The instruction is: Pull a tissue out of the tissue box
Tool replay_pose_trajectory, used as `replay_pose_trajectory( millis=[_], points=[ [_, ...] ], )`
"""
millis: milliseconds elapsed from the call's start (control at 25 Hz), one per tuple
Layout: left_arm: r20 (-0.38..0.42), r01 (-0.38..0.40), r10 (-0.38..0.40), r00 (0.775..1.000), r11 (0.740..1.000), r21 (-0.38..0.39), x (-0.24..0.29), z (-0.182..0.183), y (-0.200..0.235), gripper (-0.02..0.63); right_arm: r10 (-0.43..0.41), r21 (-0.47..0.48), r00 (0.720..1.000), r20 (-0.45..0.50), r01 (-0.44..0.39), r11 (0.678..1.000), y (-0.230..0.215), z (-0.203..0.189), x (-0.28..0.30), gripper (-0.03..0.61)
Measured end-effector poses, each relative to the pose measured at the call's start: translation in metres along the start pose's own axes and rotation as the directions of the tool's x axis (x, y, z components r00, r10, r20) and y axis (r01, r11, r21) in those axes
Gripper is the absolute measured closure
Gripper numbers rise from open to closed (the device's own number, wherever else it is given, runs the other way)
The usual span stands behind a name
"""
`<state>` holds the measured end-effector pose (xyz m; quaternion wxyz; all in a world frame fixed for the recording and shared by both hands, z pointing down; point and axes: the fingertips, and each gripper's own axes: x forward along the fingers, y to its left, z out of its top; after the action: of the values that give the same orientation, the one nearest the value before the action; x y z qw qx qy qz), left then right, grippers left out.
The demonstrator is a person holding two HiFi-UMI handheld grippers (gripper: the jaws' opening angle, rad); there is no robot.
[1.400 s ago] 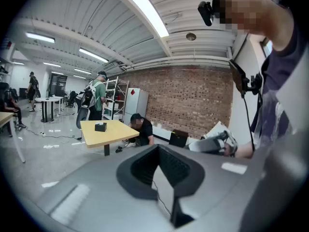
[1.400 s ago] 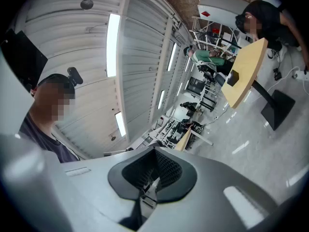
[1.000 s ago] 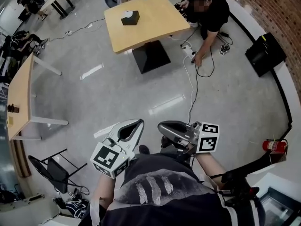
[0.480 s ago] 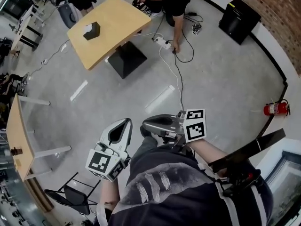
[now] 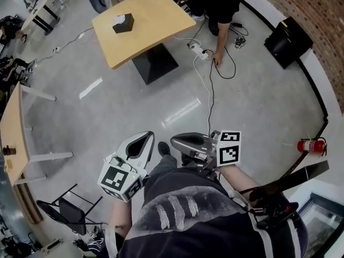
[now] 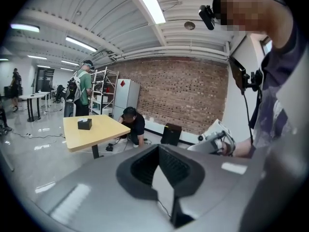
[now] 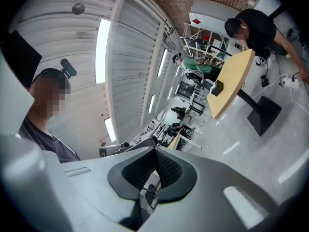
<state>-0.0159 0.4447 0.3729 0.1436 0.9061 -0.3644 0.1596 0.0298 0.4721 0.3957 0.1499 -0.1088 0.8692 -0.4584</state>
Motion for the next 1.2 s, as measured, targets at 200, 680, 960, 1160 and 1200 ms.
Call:
replay_pose_trajectory(
  millis=[200, 680, 960, 1160, 1200],
  points=[
    [0.004, -0.007, 0.007, 1.0, 0.999, -0.034, -0.004, -0.005, 0.031, 0.613, -0.015, -0.006, 0.999, -0.039, 0.015, 1.0, -0.009, 0.001, 0.027, 0.581],
    [0.083, 0.04, -0.033, 0.996, 0.996, -0.081, -0.015, 0.007, 0.12, 0.612, -0.154, -0.133, 0.985, -0.076, 0.143, 0.981, -0.027, 0.023, 0.1, 0.581],
    [0.116, 0.106, -0.096, 0.989, 0.991, -0.078, -0.022, 0.012, 0.163, 0.614, -0.257, -0.254, 0.965, -0.061, 0.233, 0.939, -0.03, 0.033, 0.14, 0.58],
    [0.14, 0.117, -0.107, 0.984, 0.991, -0.071, -0.031, 0.013, 0.189, 0.612, -0.284, -0.251, 0.957, -0.06, 0.261, 0.932, -0.041, 0.038, 0.167, 0.581],
    [0.144, 0.113, -0.102, 0.984, 0.991, -0.071, -0.035, 0.013, 0.196, 0.612, -0.283, -0.253, 0.956, -0.072, 0.257, 0.933, -0.043, 0.036, 0.175, 0.581]
  ],
)
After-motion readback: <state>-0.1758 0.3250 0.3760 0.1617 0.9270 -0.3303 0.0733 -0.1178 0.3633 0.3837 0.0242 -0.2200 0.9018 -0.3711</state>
